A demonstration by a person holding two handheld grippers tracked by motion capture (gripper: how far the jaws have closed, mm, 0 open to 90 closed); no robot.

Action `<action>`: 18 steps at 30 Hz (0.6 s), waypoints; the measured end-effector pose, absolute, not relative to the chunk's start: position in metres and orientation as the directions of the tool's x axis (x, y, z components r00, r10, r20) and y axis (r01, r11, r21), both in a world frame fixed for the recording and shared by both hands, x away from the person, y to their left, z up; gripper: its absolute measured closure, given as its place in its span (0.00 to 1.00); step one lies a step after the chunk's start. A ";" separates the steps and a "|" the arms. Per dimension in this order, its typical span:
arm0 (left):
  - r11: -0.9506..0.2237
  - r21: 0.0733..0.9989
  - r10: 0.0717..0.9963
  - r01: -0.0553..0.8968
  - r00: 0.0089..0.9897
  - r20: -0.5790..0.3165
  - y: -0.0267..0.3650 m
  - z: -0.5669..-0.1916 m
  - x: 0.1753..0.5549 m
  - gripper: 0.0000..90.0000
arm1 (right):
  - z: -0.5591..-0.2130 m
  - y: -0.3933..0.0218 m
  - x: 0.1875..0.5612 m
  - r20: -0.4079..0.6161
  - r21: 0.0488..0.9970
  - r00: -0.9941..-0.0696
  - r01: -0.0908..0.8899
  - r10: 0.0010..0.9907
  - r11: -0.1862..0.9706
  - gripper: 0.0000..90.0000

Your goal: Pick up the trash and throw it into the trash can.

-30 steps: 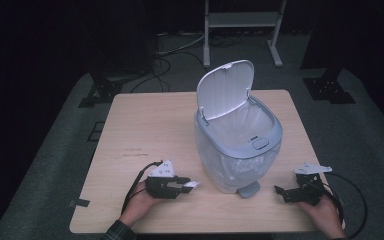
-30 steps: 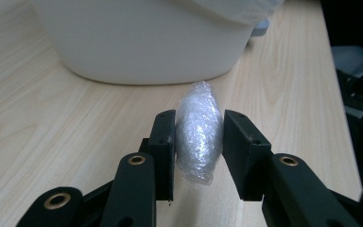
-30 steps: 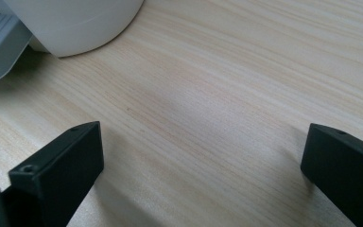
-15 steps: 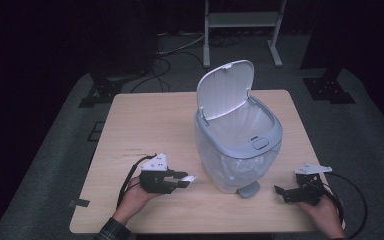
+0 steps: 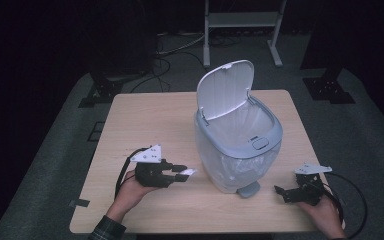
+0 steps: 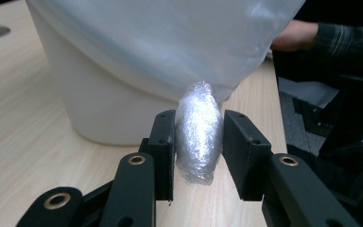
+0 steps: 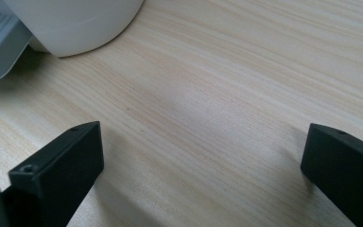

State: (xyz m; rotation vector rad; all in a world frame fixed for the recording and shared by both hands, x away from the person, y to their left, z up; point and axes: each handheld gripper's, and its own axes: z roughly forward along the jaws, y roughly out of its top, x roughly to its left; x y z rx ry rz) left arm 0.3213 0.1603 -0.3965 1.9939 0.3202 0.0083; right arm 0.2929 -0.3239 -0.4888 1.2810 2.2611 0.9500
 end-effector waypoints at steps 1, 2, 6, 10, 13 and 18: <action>-0.396 0.891 0.225 0.221 0.964 -0.140 0.161 -0.394 0.322 0.73 | -0.489 -0.324 0.293 0.008 0.711 -0.517 0.605 0.856 0.359 0.00; -0.390 0.894 0.223 0.220 0.965 -0.140 0.161 -0.393 0.322 0.73 | -0.489 -0.324 0.293 0.008 0.711 -0.517 0.605 0.856 0.358 0.00; -0.380 0.901 0.214 0.210 0.967 -0.135 0.162 -0.385 0.323 0.73 | -0.489 -0.324 0.293 0.007 0.712 -0.517 0.604 0.856 0.359 0.00; -0.371 0.906 0.203 0.206 0.969 -0.138 0.163 -0.378 0.323 0.73 | -0.489 -0.324 0.293 0.007 0.711 -0.517 0.604 0.856 0.359 0.00; -0.360 0.909 0.196 0.210 0.970 -0.146 0.163 -0.373 0.324 0.73 | -0.489 -0.324 0.293 0.007 0.711 -0.517 0.604 0.856 0.359 0.00; -0.354 0.913 0.184 0.202 0.972 -0.143 0.164 -0.362 0.325 0.73 | -0.489 -0.324 0.293 0.007 0.711 -0.517 0.604 0.856 0.359 0.00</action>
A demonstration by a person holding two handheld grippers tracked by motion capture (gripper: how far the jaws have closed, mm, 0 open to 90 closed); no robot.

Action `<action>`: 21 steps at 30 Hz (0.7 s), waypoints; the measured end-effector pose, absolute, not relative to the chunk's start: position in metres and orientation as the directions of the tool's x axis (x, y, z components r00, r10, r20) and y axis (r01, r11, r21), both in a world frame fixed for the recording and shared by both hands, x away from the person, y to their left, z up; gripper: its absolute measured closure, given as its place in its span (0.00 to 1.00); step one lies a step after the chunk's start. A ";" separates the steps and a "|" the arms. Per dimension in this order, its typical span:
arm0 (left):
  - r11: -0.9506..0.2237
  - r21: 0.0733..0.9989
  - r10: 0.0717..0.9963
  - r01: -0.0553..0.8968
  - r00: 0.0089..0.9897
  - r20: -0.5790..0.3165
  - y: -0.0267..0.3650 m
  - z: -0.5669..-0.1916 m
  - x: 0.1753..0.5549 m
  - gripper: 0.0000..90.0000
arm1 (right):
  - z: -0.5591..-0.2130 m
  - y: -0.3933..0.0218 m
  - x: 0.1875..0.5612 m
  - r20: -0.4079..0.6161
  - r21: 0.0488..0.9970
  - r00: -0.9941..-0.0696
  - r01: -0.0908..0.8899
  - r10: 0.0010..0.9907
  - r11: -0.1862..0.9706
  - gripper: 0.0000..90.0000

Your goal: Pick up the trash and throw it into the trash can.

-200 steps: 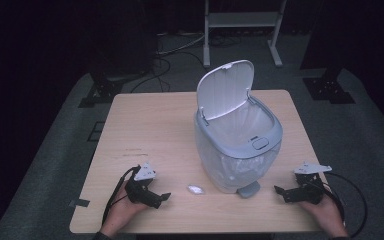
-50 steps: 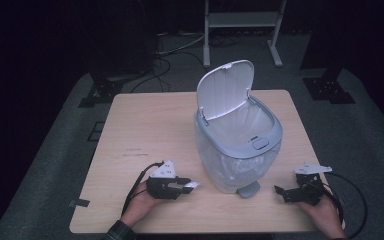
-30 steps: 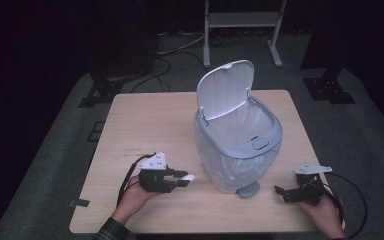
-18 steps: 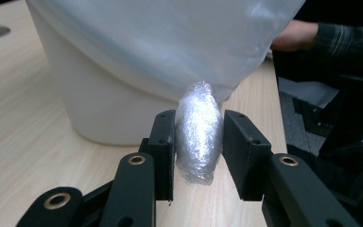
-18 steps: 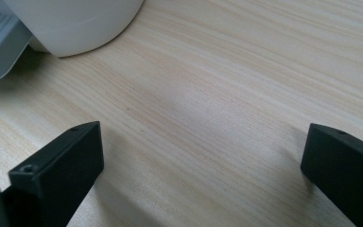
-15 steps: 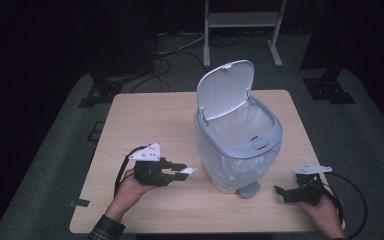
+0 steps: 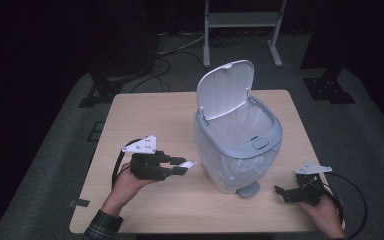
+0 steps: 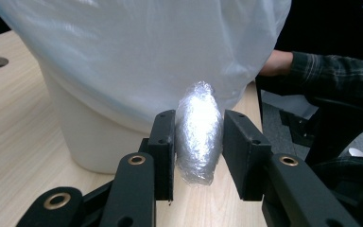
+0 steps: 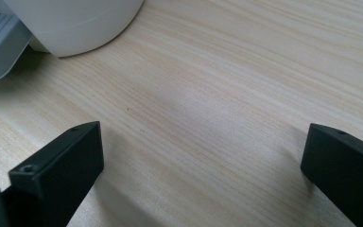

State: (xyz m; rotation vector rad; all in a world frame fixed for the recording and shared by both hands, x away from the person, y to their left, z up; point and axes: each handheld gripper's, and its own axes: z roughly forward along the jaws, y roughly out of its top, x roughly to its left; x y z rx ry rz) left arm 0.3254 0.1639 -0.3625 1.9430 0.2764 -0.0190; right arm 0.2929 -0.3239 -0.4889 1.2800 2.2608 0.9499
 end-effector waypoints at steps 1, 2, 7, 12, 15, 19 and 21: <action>-0.352 0.914 0.183 0.200 0.973 -0.142 0.164 -0.361 0.326 0.73 | -0.489 -0.324 0.293 0.007 0.711 -0.517 0.604 0.856 0.359 0.00; -0.355 0.914 0.180 0.197 0.974 -0.141 0.164 -0.359 0.326 0.73 | -0.489 -0.324 0.293 0.007 0.711 -0.517 0.604 0.856 0.359 0.00; -0.349 0.919 0.167 0.183 0.977 -0.132 0.163 -0.346 0.328 0.73 | -0.489 -0.324 0.293 0.008 0.712 -0.517 0.604 0.856 0.359 0.00; -0.335 0.927 0.160 0.171 0.979 -0.123 0.163 -0.331 0.331 0.73 | -0.489 -0.324 0.293 0.008 0.712 -0.517 0.604 0.856 0.359 0.00; -0.326 0.931 0.155 0.164 0.981 -0.118 0.162 -0.322 0.333 0.73 | -0.489 -0.324 0.293 0.008 0.712 -0.517 0.604 0.856 0.359 0.00; -0.322 0.934 0.149 0.155 0.983 -0.112 0.161 -0.313 0.336 0.73 | -0.489 -0.324 0.293 0.008 0.712 -0.517 0.604 0.856 0.359 0.00; -0.319 0.935 0.147 0.155 0.983 -0.113 0.161 -0.309 0.337 0.73 | -0.489 -0.324 0.293 0.007 0.712 -0.517 0.604 0.856 0.359 0.00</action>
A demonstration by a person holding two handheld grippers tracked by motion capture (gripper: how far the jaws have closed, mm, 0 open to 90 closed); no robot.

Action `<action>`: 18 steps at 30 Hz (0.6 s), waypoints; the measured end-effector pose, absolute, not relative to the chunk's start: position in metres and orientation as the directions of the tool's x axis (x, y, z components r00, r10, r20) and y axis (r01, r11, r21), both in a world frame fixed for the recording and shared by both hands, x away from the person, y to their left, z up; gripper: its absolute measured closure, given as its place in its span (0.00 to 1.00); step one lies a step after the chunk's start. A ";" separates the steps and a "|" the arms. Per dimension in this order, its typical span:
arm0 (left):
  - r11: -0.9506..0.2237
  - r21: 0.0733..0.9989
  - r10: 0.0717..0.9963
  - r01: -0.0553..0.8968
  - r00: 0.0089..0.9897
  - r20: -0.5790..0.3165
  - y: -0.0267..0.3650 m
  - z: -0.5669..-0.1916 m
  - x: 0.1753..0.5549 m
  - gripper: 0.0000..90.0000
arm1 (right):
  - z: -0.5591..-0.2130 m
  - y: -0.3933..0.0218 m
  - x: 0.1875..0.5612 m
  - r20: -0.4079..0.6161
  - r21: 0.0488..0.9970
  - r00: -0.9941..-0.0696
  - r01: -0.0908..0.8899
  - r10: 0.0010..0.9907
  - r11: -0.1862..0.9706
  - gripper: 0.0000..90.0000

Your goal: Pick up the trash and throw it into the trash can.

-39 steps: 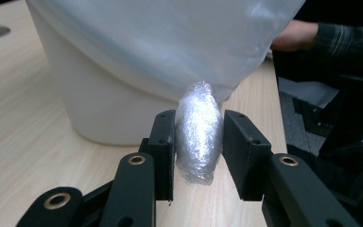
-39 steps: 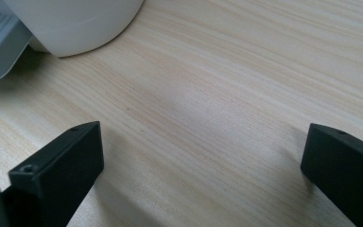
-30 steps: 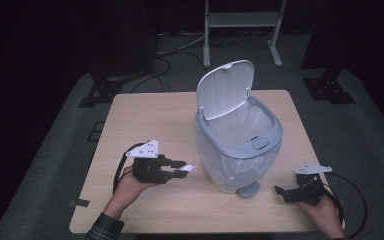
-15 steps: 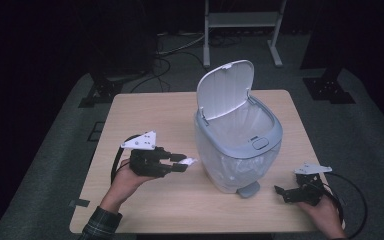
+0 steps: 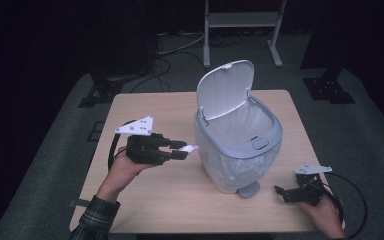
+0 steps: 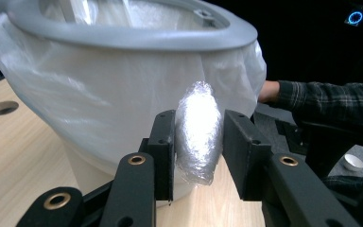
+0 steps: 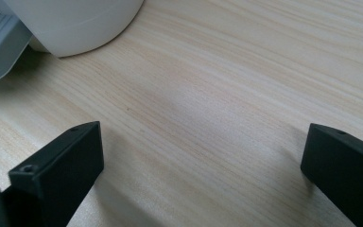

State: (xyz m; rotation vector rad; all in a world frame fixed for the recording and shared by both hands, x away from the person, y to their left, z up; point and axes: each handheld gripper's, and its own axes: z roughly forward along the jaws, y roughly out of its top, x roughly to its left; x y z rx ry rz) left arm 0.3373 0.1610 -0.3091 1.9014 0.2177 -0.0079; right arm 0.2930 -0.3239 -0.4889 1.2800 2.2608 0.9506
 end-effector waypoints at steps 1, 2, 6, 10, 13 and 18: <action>-0.320 0.935 0.146 0.153 0.983 -0.111 0.161 -0.307 0.338 0.73 | -0.489 -0.324 0.293 0.008 0.712 -0.517 0.604 0.856 0.359 0.00; -0.314 0.937 0.145 0.151 0.983 -0.110 0.160 -0.305 0.339 0.73 | -0.489 -0.324 0.293 0.008 0.712 -0.517 0.604 0.856 0.359 0.00; -0.308 0.940 0.138 0.143 0.985 -0.105 0.158 -0.296 0.342 0.73 | -0.489 -0.324 0.293 0.007 0.712 -0.517 0.604 0.856 0.359 0.00; -0.308 0.943 0.132 0.129 0.987 -0.092 0.155 -0.286 0.345 0.73 | -0.489 -0.324 0.293 0.008 0.711 -0.517 0.604 0.856 0.359 0.00; -0.307 0.944 0.128 0.119 0.988 -0.083 0.151 -0.279 0.346 0.73 | -0.489 -0.324 0.293 0.008 0.712 -0.517 0.604 0.856 0.359 0.00; -0.301 0.948 0.121 0.102 0.990 -0.069 0.145 -0.267 0.349 0.73 | -0.489 -0.324 0.293 0.007 0.712 -0.517 0.604 0.856 0.359 0.00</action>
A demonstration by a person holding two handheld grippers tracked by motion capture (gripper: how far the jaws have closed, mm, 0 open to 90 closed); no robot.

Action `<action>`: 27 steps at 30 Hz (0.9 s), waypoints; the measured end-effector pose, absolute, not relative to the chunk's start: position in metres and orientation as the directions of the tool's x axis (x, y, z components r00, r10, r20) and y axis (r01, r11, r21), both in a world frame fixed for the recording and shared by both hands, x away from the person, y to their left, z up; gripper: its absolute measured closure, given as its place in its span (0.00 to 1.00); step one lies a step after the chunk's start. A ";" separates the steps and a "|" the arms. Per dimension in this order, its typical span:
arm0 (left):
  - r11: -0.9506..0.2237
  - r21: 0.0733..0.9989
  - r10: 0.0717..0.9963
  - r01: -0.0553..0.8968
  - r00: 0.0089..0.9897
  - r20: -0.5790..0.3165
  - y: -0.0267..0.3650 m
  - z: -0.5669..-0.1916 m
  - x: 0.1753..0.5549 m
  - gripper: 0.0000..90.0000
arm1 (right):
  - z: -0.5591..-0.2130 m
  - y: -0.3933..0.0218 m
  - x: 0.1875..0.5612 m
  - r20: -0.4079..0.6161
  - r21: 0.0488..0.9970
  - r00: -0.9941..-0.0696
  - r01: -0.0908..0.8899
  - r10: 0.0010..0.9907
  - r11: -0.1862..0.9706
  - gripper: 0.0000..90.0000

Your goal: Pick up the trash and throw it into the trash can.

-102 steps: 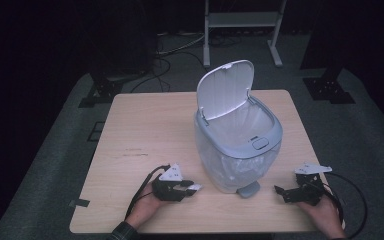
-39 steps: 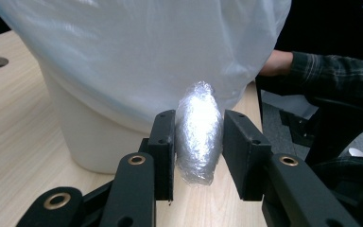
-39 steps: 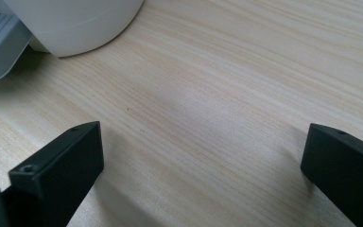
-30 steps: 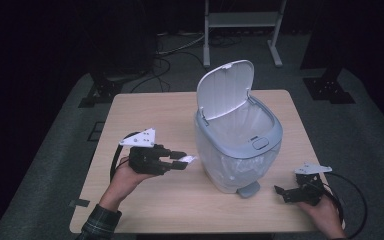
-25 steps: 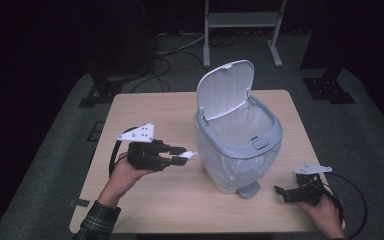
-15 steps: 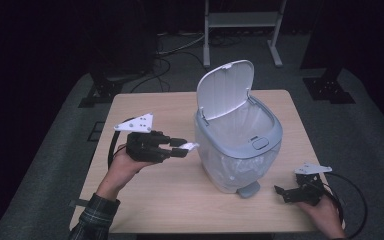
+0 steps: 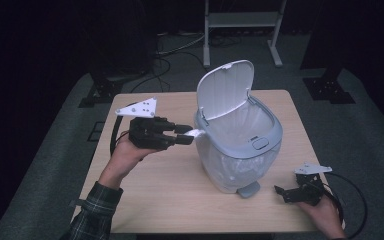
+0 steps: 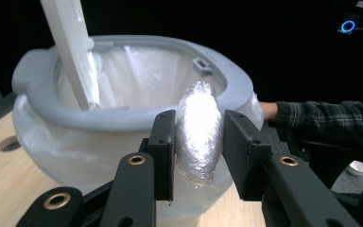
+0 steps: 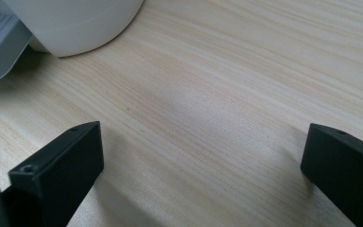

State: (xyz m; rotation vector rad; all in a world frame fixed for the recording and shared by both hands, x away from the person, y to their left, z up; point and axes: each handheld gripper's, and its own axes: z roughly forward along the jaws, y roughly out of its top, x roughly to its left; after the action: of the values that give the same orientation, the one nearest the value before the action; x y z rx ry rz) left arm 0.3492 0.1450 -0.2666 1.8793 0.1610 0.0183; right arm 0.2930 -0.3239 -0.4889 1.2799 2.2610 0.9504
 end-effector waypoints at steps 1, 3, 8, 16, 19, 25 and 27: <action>-0.296 0.950 0.119 0.097 0.991 -0.064 0.143 -0.265 0.350 0.73 | -0.489 -0.324 0.293 0.007 0.712 -0.517 0.604 0.856 0.359 0.00; -0.294 0.952 0.117 0.090 0.991 -0.058 0.140 -0.260 0.352 0.73 | -0.489 -0.324 0.293 0.007 0.711 -0.517 0.604 0.856 0.359 0.00; -0.289 0.955 0.110 0.074 0.993 -0.044 0.131 -0.251 0.355 0.73 | -0.489 -0.324 0.293 0.008 0.712 -0.517 0.604 0.856 0.359 0.00; -0.285 0.957 0.109 0.058 0.994 -0.028 0.112 -0.237 0.361 0.73 | -0.489 -0.324 0.293 0.008 0.712 -0.517 0.604 0.856 0.358 0.00; -0.282 0.958 0.108 0.057 0.994 -0.028 0.104 -0.236 0.364 0.73 | -0.489 -0.324 0.293 0.008 0.712 -0.517 0.604 0.856 0.358 0.00; -0.288 0.956 0.106 0.055 0.994 -0.025 0.088 -0.236 0.370 0.72 | -0.489 -0.324 0.293 0.008 0.712 -0.517 0.604 0.856 0.358 0.00; -0.290 0.955 0.107 0.057 0.994 -0.027 0.083 -0.235 0.372 0.72 | -0.489 -0.324 0.293 0.008 0.712 -0.517 0.604 0.856 0.359 0.00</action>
State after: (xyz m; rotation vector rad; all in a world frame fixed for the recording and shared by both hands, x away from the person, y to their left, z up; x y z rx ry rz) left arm 0.3722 0.0830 -0.2352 1.8662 0.1190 0.0494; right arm 0.2930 -0.3239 -0.4889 1.2803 2.2608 0.9510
